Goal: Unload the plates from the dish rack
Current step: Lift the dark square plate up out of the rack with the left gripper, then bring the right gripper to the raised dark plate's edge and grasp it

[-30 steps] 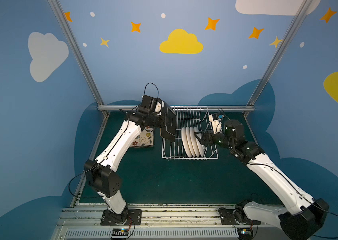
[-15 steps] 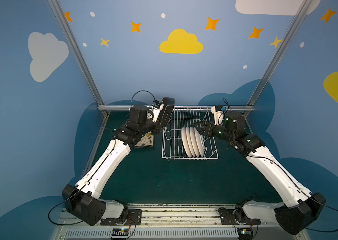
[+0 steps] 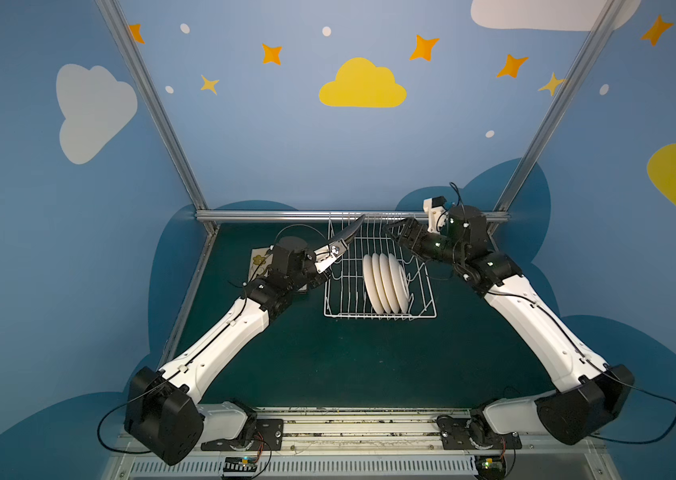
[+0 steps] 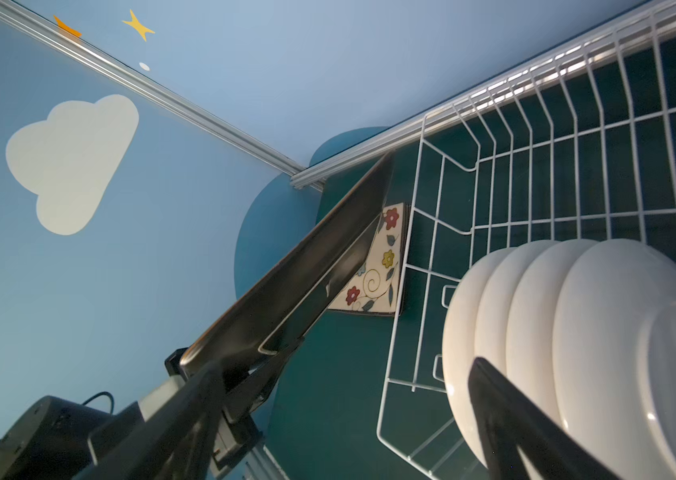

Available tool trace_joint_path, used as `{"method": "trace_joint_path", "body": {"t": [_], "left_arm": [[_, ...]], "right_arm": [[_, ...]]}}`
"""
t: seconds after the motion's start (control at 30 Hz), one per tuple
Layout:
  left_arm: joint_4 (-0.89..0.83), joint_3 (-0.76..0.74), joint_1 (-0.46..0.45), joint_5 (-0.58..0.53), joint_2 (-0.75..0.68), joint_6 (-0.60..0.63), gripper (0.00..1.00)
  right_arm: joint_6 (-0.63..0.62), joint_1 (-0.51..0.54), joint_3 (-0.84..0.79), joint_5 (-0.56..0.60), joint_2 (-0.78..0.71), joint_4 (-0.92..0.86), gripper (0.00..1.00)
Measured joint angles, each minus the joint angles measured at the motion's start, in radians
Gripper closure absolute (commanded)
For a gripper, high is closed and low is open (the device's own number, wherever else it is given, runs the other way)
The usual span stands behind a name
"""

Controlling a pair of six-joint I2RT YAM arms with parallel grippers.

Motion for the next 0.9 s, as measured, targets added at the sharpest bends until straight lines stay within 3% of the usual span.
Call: {"method": "trace_joint_path", "body": {"t": [0.33, 0.73, 0.9], "left_arm": [[0.207, -0.082, -0.015, -0.023, 0.0, 0.265, 0.97], [0.236, -0.14, -0.02, 0.007, 0.002, 0.346, 0.97], [0.252, -0.167, -0.028, 0.018, 0.002, 0.368, 0.97]], "right_arm": [[0.067, 0.0, 0.046, -0.079, 0.112, -0.006, 0.09], [0.128, 0.004, 0.082, -0.162, 0.167, 0.018, 0.09], [0.135, 0.021, 0.134, -0.163, 0.223, -0.024, 0.17]]}}
